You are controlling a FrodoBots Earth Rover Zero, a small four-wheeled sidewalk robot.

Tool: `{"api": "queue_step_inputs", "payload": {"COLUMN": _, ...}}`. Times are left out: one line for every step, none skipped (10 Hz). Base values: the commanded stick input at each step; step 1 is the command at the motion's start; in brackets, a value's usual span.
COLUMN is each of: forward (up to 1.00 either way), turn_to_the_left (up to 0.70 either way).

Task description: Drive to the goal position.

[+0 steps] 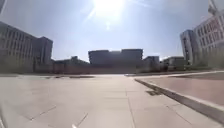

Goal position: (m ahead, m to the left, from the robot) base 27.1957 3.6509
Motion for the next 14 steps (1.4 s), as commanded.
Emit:
{"api": "queue_step_inputs", "payload": {"forward": 1.0, "turn_to_the_left": 0.05}}
{"api": "queue_step_inputs", "payload": {"forward": 1.0, "turn_to_the_left": 0.05}}
{"api": "queue_step_inputs", "payload": {"forward": 1.0, "turn_to_the_left": 0.05}}
{"api": "queue_step_inputs", "payload": {"forward": 1.0, "turn_to_the_left": 0.05}}
{"api": "queue_step_inputs", "payload": {"forward": 1.0, "turn_to_the_left": 0.05}}
{"api": "queue_step_inputs", "payload": {"forward": 1.0, "turn_to_the_left": 0.05}}
{"api": "queue_step_inputs", "payload": {"forward": 1.0, "turn_to_the_left": 0.05}}
{"api": "queue_step_inputs", "payload": {"forward": 1.0, "turn_to_the_left": 0.05}}
{"api": "queue_step_inputs", "payload": {"forward": 1.0, "turn_to_the_left": 0.05}}
{"api": "queue_step_inputs", "payload": {"forward": 1.0, "turn_to_the_left": 0.05}}
{"api": "queue_step_inputs", "payload": {"forward": 1.0, "turn_to_the_left": 0.05}}
{"api": "queue_step_inputs", "payload": {"forward": 1.0, "turn_to_the_left": 0.05}}
{"api": "queue_step_inputs", "payload": {"forward": 1.0, "turn_to_the_left": 0.05}}
{"api": "queue_step_inputs", "payload": {"forward": 1.0, "turn_to_the_left": 0.05}}
